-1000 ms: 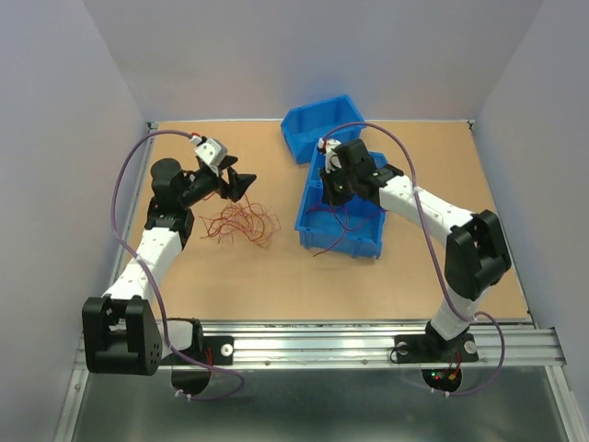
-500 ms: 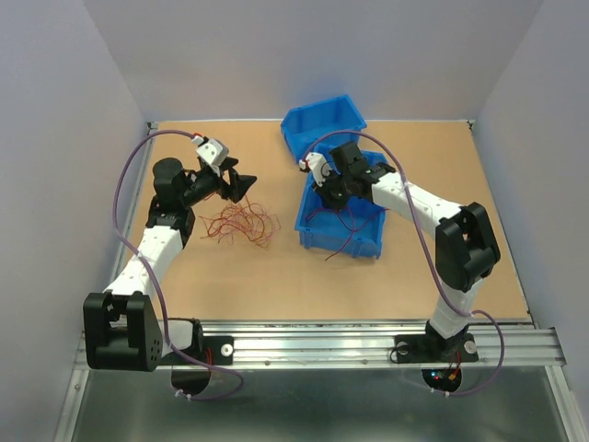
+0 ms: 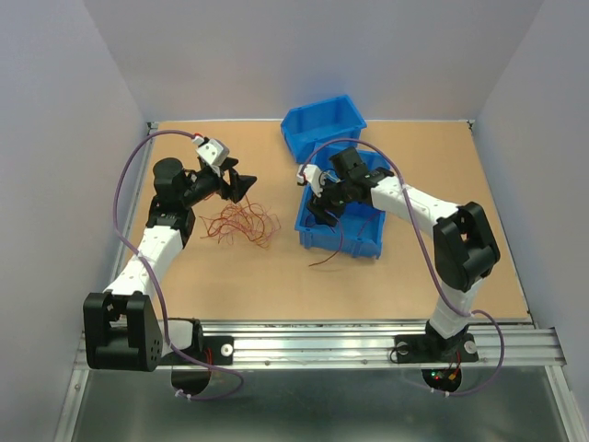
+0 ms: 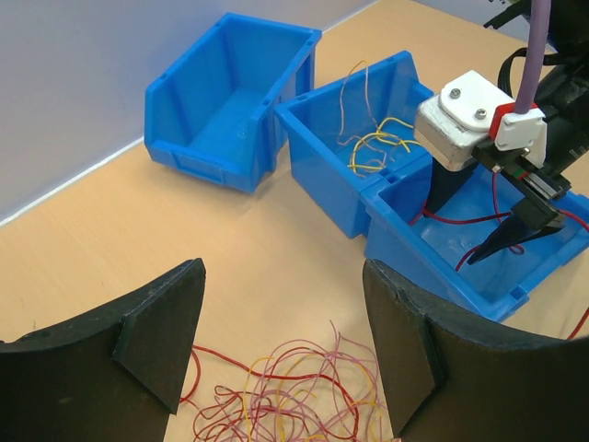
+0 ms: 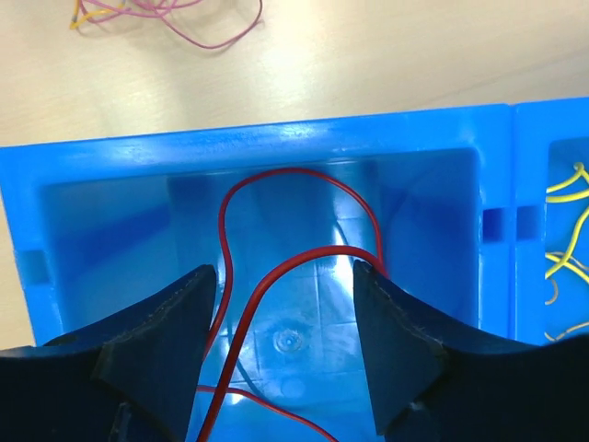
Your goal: Untangle the cables
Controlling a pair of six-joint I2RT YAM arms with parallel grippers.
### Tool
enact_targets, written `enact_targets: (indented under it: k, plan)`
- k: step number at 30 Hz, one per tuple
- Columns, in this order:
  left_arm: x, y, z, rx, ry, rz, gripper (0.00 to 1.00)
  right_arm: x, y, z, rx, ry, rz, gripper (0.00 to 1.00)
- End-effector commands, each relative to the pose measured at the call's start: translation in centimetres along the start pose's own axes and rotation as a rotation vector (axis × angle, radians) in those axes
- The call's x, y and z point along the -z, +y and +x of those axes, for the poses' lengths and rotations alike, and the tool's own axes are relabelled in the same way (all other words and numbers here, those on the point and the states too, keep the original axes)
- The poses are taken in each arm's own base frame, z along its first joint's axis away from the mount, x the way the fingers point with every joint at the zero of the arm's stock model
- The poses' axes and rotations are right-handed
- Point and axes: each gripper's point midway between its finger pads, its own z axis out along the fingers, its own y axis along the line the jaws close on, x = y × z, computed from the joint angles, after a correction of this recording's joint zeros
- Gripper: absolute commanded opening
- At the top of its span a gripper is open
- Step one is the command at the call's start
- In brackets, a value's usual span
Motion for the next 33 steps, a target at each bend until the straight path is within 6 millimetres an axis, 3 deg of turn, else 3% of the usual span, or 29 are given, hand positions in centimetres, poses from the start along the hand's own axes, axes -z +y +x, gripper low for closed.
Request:
enact_targets:
  k: [1,8,11,13,14,17,20,22,23,24,27,28,33]
  plan:
    - [-0.3,0.0,-2.7,-0.07,-0.057,0.007,0.8,2.2,-0.7,-3.6,0.04,-0.116,0.043,0.68]
    - [-0.3,0.0,-2.7,-0.071,-0.058,0.007,0.8,5.4,-1.9,-4.4,-0.099,-0.145,0.2,0.72]
    - [-0.2,-0.1,-2.7,-0.074,-0.058,0.009,0.8,6.9,-1.4,-4.5,-0.169,-0.177,0.237,0.79]
    - [-0.2,-0.1,-2.8,-0.076,-0.059,0.007,0.8,8.7,-1.0,-5.9,-0.236,-0.257,0.266,0.79]
    - [-0.2,-0.1,-2.8,-0.078,-0.059,0.007,0.8,8.9,-1.1,-5.1,-0.284,-0.259,0.301,0.78]
    - [-0.3,-0.1,-2.7,-0.077,-0.058,0.007,0.8,10.6,-1.6,-5.6,-0.519,-0.337,0.398,0.73]
    - [-0.3,-0.1,-2.8,-0.081,-0.059,0.007,0.8,10.8,0.1,-5.1,-0.652,-0.373,0.376,0.62]
    - [-0.3,-0.1,-2.7,-0.082,-0.057,0.006,0.8,11.2,1.4,-4.3,-0.702,-0.42,0.413,0.65]
    - [-0.3,-0.1,-2.7,-0.083,-0.057,0.004,0.8,10.1,2.3,-3.5,-0.72,-0.399,0.394,0.66]
    - [-0.3,-0.1,-2.7,-0.085,-0.057,0.004,0.8,11.4,2.8,-4.0,-0.742,-0.45,0.451,0.68]
    - [-0.4,-0.2,-2.6,-0.086,-0.055,0.006,0.8,11.9,4.0,-1.2,-0.818,-0.451,0.59,0.72]
    - [-0.4,-0.2,-2.6,-0.086,-0.055,0.004,0.8,11.8,5.7,-0.6,-0.818,-0.45,0.578,0.72]
    - [-0.6,-0.3,-2.4,-0.086,-0.049,0.009,0.8,10.2,8.8,2.4,-0.903,-0.428,0.635,0.72]
